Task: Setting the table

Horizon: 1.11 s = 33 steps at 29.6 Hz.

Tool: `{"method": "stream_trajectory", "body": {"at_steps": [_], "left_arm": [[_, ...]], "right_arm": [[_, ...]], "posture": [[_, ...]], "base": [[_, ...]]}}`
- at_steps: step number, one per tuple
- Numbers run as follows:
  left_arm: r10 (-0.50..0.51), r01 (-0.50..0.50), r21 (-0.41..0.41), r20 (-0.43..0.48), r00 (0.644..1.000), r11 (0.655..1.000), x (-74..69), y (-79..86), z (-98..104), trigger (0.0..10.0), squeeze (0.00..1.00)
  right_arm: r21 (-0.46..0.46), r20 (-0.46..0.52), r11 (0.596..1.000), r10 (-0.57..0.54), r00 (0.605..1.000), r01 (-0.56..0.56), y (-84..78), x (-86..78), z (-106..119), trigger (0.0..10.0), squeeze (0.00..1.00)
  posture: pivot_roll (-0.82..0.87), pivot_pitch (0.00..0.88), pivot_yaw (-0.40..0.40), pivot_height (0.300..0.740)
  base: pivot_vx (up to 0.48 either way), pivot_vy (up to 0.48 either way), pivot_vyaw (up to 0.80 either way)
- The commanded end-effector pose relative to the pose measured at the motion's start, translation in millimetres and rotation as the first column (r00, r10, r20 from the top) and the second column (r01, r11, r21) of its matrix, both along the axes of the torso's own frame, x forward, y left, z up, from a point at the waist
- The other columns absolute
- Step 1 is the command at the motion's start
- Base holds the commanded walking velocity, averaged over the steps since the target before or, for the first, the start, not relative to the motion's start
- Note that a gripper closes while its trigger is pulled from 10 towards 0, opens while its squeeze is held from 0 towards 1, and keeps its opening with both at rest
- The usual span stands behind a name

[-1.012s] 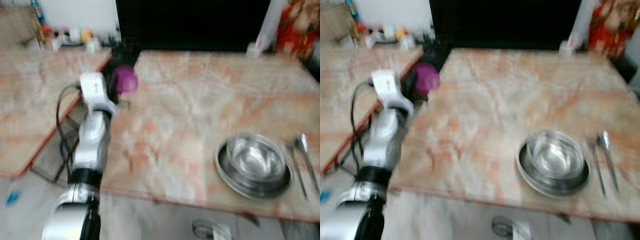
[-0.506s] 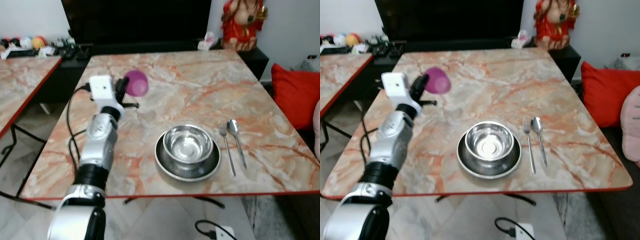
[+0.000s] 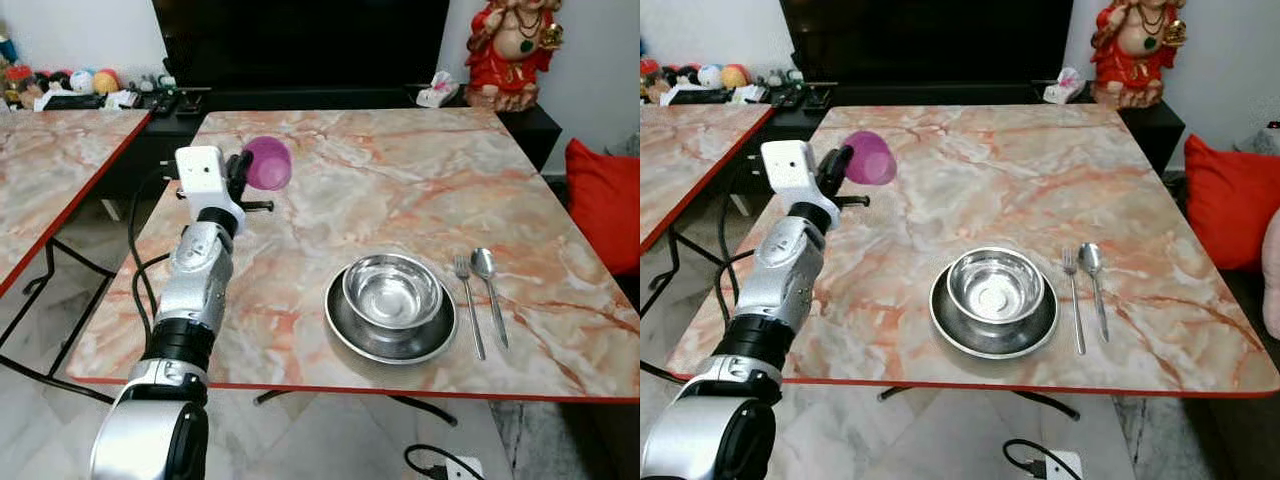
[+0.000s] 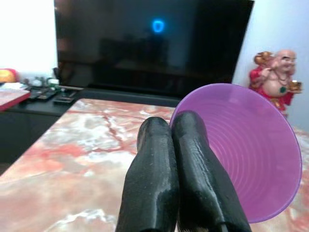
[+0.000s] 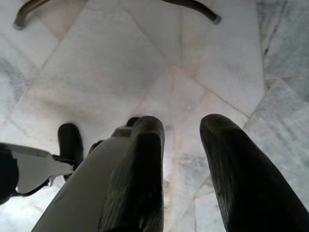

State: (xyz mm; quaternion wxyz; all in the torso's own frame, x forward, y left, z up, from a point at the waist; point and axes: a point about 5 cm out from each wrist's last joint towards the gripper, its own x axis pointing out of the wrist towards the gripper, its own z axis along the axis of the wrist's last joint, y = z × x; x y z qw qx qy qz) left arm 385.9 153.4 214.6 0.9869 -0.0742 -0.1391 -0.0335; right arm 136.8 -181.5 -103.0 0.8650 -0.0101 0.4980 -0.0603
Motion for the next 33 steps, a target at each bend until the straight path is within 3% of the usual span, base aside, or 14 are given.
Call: {"method": "stream_trajectory", "body": {"at_steps": [1,9,17,20,25,29,30,33], "left_arm": [[-0.013,0.013,0.013,-0.012,1.000,1.000,0.7,-5.2,-0.9,10.0,0.00],[-0.051,0.052,0.014,-0.021,0.998,0.999,1.9,-7.7,-1.3,10.0,0.00],[-0.090,0.091,0.020,-0.049,0.995,0.996,7.6,-10.6,1.9,10.0,0.00],[-0.134,0.138,0.026,-0.104,0.985,0.990,13.3,-15.9,3.1,10.0,0.00],[-0.090,0.100,0.031,-0.246,0.965,0.994,24.2,-12.7,0.8,10.0,0.00],[-0.069,0.082,0.025,-0.340,0.938,0.996,29.1,-9.8,-2.3,10.0,0.00],[-0.100,0.113,0.011,-0.382,0.919,0.994,31.3,-14.3,-2.1,10.0,0.00],[-0.133,0.145,-0.002,-0.404,0.905,0.989,32.7,-20.8,-0.7,10.0,0.00]], "right_arm": [[0.001,-0.019,1.000,-0.008,1.000,0.008,-1.8,-7.8,-2.4,10.0,0.00],[0.014,-0.024,1.000,0.010,1.000,-0.010,11.3,-4.5,-2.8,10.0,0.00],[0.011,-0.024,1.000,0.012,1.000,-0.012,6.7,-6.1,-2.9,10.0,0.00],[0.006,-0.028,1.000,0.004,1.000,-0.004,0.0,-11.5,-3.7,10.0,0.00],[-0.002,-0.033,1.000,-0.007,0.999,0.007,-7.4,-17.0,-4.4,10.0,0.00],[-0.004,-0.034,1.000,-0.007,0.999,0.007,-7.6,-16.6,-4.3,10.0,0.00],[-0.003,-0.033,1.000,-0.002,0.999,0.002,-4.4,-13.7,-3.9,10.0,0.00],[-0.002,-0.030,1.000,0.002,1.000,-0.002,-0.8,-10.6,-3.5,10.0,0.00]], "posture": [[0.01,0.000,0.029,0.740],[0.01,0.000,0.030,0.740],[0.02,0.000,0.026,0.740],[0.02,0.000,0.027,0.740],[0.02,0.000,0.027,0.740],[0.02,0.000,0.022,0.740],[0.02,0.000,0.022,0.740],[0.01,0.000,0.023,0.740]], "base": [[0.000,-0.480,0.00],[0.000,-0.060,0.00],[0.000,0.000,0.00],[0.000,0.000,0.00],[0.000,0.000,0.00],[0.000,0.000,0.00],[0.000,0.000,0.00],[0.000,0.000,0.00]]}}
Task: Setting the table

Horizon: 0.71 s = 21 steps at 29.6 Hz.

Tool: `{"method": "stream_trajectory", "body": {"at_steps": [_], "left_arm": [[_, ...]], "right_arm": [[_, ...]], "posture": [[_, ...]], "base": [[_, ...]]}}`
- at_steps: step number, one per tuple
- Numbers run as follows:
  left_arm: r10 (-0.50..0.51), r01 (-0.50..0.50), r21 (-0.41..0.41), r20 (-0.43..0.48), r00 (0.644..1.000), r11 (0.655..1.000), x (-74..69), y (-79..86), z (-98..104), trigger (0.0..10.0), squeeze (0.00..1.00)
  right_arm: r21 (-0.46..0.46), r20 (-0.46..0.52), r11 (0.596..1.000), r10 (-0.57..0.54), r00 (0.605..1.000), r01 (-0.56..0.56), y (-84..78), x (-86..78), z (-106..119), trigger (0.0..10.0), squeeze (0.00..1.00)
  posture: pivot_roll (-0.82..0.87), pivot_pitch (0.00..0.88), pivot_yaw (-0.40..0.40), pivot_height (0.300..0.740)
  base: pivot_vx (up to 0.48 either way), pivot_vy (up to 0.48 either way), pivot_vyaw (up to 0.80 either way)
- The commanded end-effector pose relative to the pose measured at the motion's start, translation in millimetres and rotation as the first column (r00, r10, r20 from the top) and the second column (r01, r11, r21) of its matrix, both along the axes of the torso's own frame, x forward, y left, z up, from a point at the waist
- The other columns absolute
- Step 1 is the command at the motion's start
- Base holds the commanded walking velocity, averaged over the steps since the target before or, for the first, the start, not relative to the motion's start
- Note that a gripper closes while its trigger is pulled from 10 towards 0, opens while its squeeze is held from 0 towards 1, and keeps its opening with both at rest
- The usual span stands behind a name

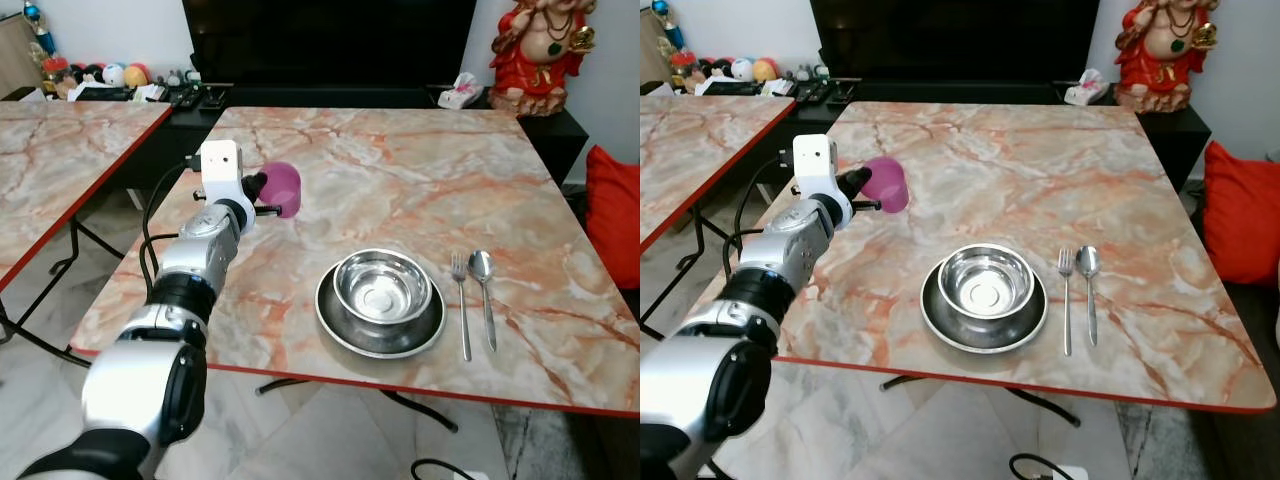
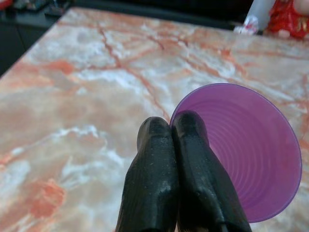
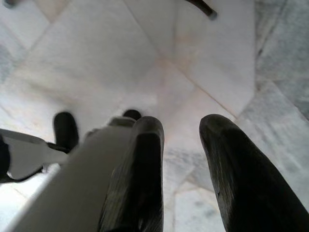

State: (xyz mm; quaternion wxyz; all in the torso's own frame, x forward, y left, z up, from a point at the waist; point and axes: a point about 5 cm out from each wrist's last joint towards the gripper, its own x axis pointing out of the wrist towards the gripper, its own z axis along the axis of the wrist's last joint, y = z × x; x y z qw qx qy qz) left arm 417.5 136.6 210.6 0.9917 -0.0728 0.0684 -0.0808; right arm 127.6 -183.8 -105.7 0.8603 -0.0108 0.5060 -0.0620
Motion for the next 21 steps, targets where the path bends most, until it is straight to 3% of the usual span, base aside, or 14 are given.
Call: {"method": "stream_trajectory", "body": {"at_steps": [1,5,10,21], "left_arm": [[-0.019,0.019,0.000,-0.018,1.000,1.000,1.2,-4.7,3.0,10.0,0.00],[-0.026,0.030,0.068,-0.057,0.998,0.997,1.6,-14.2,-0.6,10.0,0.00],[-0.074,0.077,0.027,-0.097,0.993,0.997,0.7,-28.1,-4.5,10.0,0.00],[-0.078,0.087,0.044,-0.159,0.984,0.995,-4.2,-42.5,-22.0,10.0,0.00]], "right_arm": [[0.001,-0.011,1.000,0.005,1.000,-0.005,1.8,-1.2,-0.8,10.0,0.00],[0.005,-0.001,1.000,0.012,1.000,-0.012,10.9,9.1,1.4,10.0,0.00],[0.005,0.001,1.000,0.012,1.000,-0.012,10.8,11.1,2.0,10.0,0.00],[-0.016,-0.030,1.000,-0.009,1.000,0.008,-14.6,-16.0,-2.6,10.0,0.00]], "posture": [[0.01,0.000,0.023,0.740],[0.01,0.000,0.023,0.740],[0.01,0.000,0.022,0.740],[0.01,0.000,0.024,0.740]], "base": [[0.000,0.000,0.00],[0.000,0.000,0.00],[0.000,0.000,0.00],[0.000,0.000,0.00]]}}
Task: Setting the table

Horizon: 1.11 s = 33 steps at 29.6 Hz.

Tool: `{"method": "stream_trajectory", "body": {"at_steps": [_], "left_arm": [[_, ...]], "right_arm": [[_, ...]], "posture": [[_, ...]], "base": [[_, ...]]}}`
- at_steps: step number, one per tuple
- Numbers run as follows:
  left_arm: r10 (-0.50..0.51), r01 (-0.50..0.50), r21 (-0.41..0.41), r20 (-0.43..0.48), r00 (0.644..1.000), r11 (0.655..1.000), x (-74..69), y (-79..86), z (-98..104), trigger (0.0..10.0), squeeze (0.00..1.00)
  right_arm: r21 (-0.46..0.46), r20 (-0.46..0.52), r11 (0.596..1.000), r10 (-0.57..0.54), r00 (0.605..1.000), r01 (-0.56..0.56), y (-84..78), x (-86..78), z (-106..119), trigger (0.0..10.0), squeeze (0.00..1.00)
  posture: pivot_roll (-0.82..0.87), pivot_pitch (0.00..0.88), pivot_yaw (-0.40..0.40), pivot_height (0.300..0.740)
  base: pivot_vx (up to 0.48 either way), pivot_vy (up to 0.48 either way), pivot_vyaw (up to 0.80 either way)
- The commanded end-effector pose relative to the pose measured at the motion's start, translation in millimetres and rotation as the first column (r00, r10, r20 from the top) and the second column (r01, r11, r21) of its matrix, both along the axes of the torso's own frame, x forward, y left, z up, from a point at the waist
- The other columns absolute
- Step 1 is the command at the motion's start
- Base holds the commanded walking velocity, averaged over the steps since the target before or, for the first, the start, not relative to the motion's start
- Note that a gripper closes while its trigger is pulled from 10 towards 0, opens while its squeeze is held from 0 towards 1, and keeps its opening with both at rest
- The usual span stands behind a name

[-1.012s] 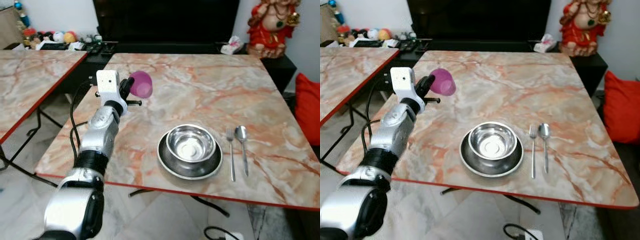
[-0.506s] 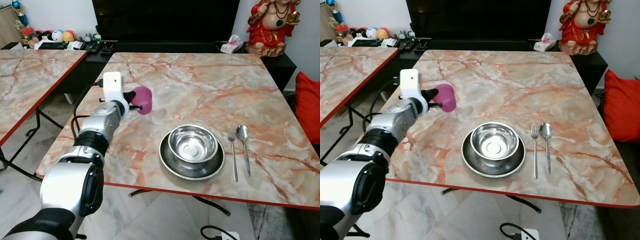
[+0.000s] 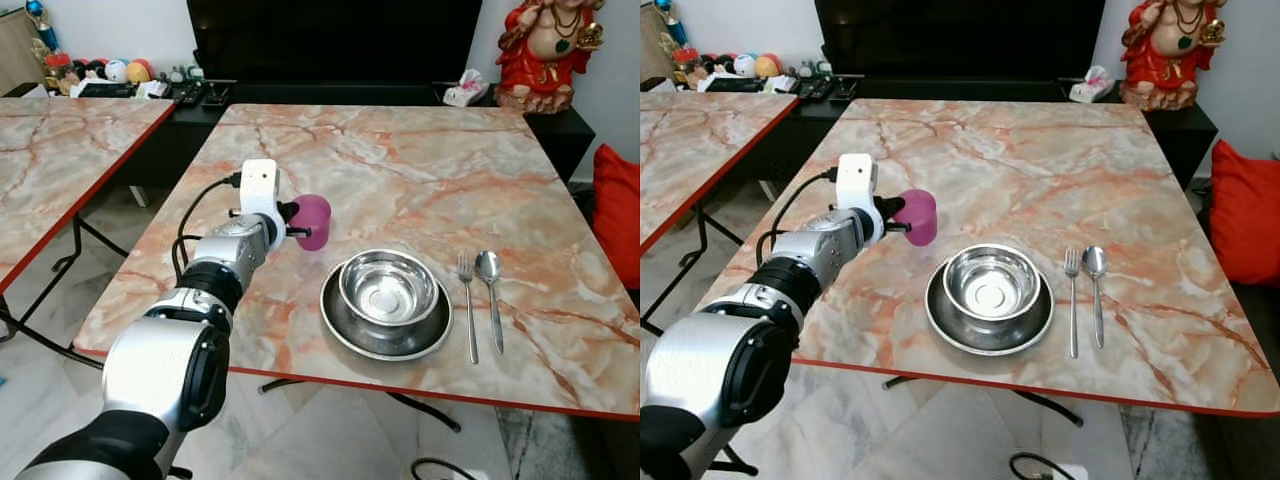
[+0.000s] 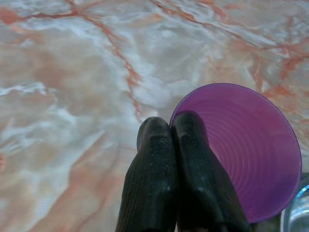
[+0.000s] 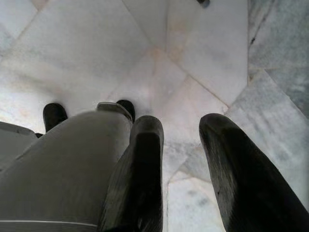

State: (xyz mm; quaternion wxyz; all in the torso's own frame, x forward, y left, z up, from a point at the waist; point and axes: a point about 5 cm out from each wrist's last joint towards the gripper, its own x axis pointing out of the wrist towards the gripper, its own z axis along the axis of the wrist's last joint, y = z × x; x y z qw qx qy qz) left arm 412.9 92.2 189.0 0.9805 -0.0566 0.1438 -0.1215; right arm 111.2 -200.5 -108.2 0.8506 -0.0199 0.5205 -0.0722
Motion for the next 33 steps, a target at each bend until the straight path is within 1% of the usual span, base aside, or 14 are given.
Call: {"method": "stream_trajectory", "body": {"at_steps": [1,6,7,8,9,10,15,22,27,33], "left_arm": [[0.025,-0.025,0.016,-0.013,1.000,1.000,0.5,2.1,-0.7,10.0,0.00],[0.049,-0.049,0.014,-0.014,0.999,0.999,0.8,2.1,-0.8,10.0,0.00],[0.062,-0.062,0.016,-0.015,0.998,0.998,0.9,2.4,-0.8,10.0,0.00],[0.062,-0.062,0.016,-0.015,0.998,0.998,0.9,2.4,-0.8,10.0,0.00],[0.074,-0.073,0.020,-0.013,0.997,0.997,1.0,2.3,-0.7,10.0,0.00],[0.078,-0.078,0.017,-0.013,0.997,0.997,0.9,1.9,-0.8,10.0,0.00],[0.095,-0.095,0.007,-0.023,0.995,0.995,0.2,0.4,-3.5,10.0,0.00],[0.105,-0.105,0.003,-0.031,0.994,0.994,-0.6,-1.1,-6.0,10.0,0.00],[0.119,-0.118,0.010,-0.044,0.992,0.993,-1.8,0.4,-11.1,10.0,0.00],[0.123,-0.122,0.014,-0.053,0.991,0.992,-3.1,0.8,-15.4,10.0,0.00]], "right_arm": [[0.008,0.005,1.000,0.001,1.000,-0.001,1.0,0.4,0.0,10.0,0.00],[0.013,0.009,1.000,0.010,1.000,-0.010,6.2,7.5,1.0,10.0,0.00],[0.017,0.011,1.000,0.014,1.000,-0.014,11.2,10.6,1.2,10.0,0.00],[0.017,0.011,1.000,0.014,1.000,-0.014,11.2,10.6,1.2,10.0,0.00],[0.023,0.014,1.000,0.018,1.000,-0.018,18.1,13.0,1.0,10.0,0.00],[0.027,0.015,0.999,0.019,1.000,-0.019,21.6,14.2,1.0,10.0,0.00],[0.033,0.018,0.999,0.024,1.000,-0.025,30.2,19.1,1.6,10.0,0.00],[0.033,0.021,0.999,0.023,1.000,-0.024,30.7,22.5,2.6,10.0,0.00],[0.027,0.035,0.999,0.022,0.999,-0.023,26.5,27.3,4.6,10.0,0.00],[0.021,0.036,1.000,0.021,0.999,-0.021,20.9,27.3,5.1,10.0,0.00]], "posture": [[0.01,0.000,0.023,0.740],[0.01,0.000,0.021,0.740],[0.01,0.000,0.024,0.740],[0.01,0.000,0.024,0.740],[0.01,0.000,0.024,0.740],[0.01,0.000,0.025,0.740],[0.00,0.000,0.026,0.740],[0.00,0.000,0.027,0.740],[0.00,0.000,0.027,0.740],[0.00,0.000,0.028,0.740]], "base": [[0.000,0.000,0.00],[0.000,0.000,0.00],[0.000,0.000,0.00],[0.000,0.000,0.00],[0.000,0.000,0.00],[0.000,0.000,0.00],[0.000,0.000,0.00],[0.000,0.000,0.00],[0.000,0.000,0.00],[0.000,0.000,0.00]]}}
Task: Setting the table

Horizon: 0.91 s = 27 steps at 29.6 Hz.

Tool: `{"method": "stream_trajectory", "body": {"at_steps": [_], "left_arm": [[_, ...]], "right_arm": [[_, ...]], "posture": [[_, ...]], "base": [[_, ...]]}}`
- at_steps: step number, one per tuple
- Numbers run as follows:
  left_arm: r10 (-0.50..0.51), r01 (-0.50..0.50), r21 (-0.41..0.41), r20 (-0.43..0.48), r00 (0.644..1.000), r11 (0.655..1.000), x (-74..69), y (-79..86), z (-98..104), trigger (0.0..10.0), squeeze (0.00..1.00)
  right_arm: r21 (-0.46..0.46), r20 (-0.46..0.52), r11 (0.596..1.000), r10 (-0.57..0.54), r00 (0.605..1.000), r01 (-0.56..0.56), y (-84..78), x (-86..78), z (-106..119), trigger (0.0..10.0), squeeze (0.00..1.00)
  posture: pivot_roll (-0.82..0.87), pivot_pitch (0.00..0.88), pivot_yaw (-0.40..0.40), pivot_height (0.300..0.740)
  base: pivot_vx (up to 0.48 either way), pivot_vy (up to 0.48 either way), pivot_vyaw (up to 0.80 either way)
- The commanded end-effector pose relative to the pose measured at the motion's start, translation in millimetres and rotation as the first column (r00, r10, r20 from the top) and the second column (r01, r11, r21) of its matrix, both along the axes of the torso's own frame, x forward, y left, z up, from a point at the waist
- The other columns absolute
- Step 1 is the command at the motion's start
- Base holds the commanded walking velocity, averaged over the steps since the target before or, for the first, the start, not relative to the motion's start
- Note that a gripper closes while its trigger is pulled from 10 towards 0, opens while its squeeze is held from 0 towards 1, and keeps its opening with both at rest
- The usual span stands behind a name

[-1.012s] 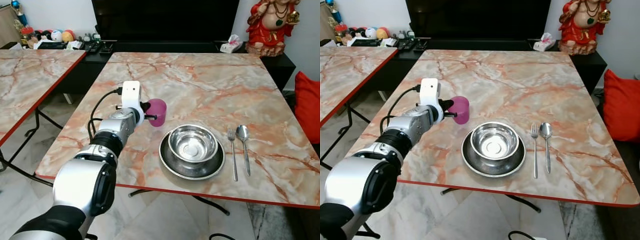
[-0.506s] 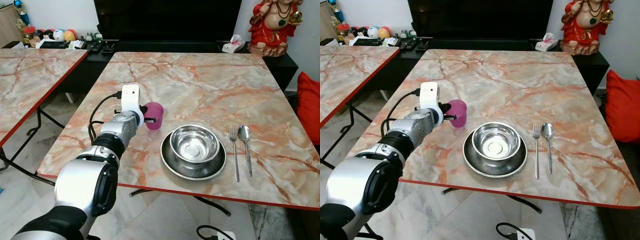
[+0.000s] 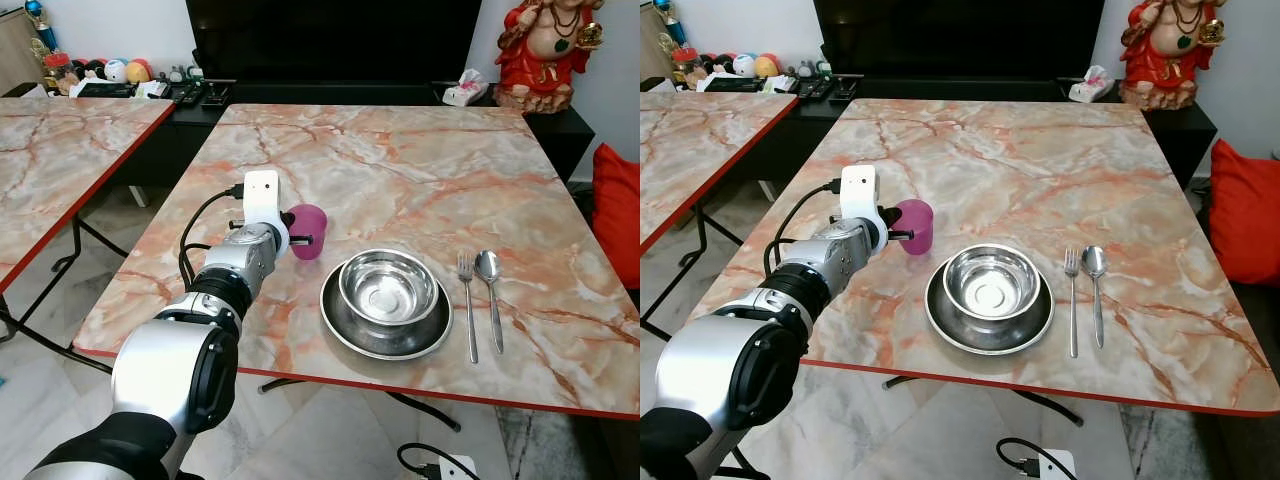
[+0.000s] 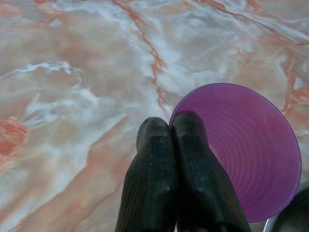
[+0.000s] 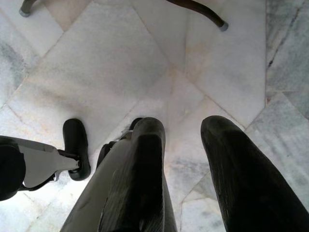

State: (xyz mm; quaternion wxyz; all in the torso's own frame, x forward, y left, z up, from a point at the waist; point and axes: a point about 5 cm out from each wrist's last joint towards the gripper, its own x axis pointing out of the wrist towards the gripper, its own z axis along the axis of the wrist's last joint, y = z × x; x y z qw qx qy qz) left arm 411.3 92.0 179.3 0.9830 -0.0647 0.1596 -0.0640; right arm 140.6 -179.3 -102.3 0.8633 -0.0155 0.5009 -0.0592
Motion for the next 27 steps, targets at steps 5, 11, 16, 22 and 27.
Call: {"method": "stream_trajectory", "body": {"at_steps": [5,11,16,22,27], "left_arm": [[0.011,-0.011,0.008,-0.021,1.000,1.000,-2.0,2.0,-7.6,10.0,0.00],[0.008,-0.008,0.010,-0.034,0.999,1.000,-3.2,1.7,-11.4,10.0,0.00],[0.010,-0.010,0.008,-0.038,0.999,1.000,-3.5,1.5,-12.3,10.0,0.00],[0.009,-0.009,0.012,-0.044,0.999,1.000,-4.4,1.3,-14.9,10.0,0.00],[0.009,-0.008,0.008,-0.045,0.999,1.000,-4.6,0.9,-15.4,10.0,0.04]], "right_arm": [[-0.002,-0.015,1.000,-0.004,1.000,0.004,-7.3,-4.0,-0.8,10.0,0.00],[-0.001,-0.016,1.000,-0.005,1.000,0.005,-6.8,-5.2,-1.2,10.0,0.00],[-0.002,-0.026,1.000,-0.005,1.000,0.005,-8.6,-14.6,-3.7,10.0,0.00],[-0.005,-0.035,1.000,-0.011,0.999,0.011,-14.2,-23.5,-5.3,10.0,0.00],[-0.003,-0.037,1.000,-0.009,0.999,0.009,-12.8,-24.4,-5.7,10.0,0.00]], "posture": [[0.00,0.000,0.027,0.740],[0.00,0.001,0.028,0.740],[0.00,0.001,0.027,0.740],[0.00,0.001,0.028,0.740],[0.00,0.002,0.028,0.740]], "base": [[0.000,0.000,0.00],[0.000,0.000,0.00],[0.000,0.000,0.00],[0.000,0.000,0.00],[0.000,0.000,0.00]]}}
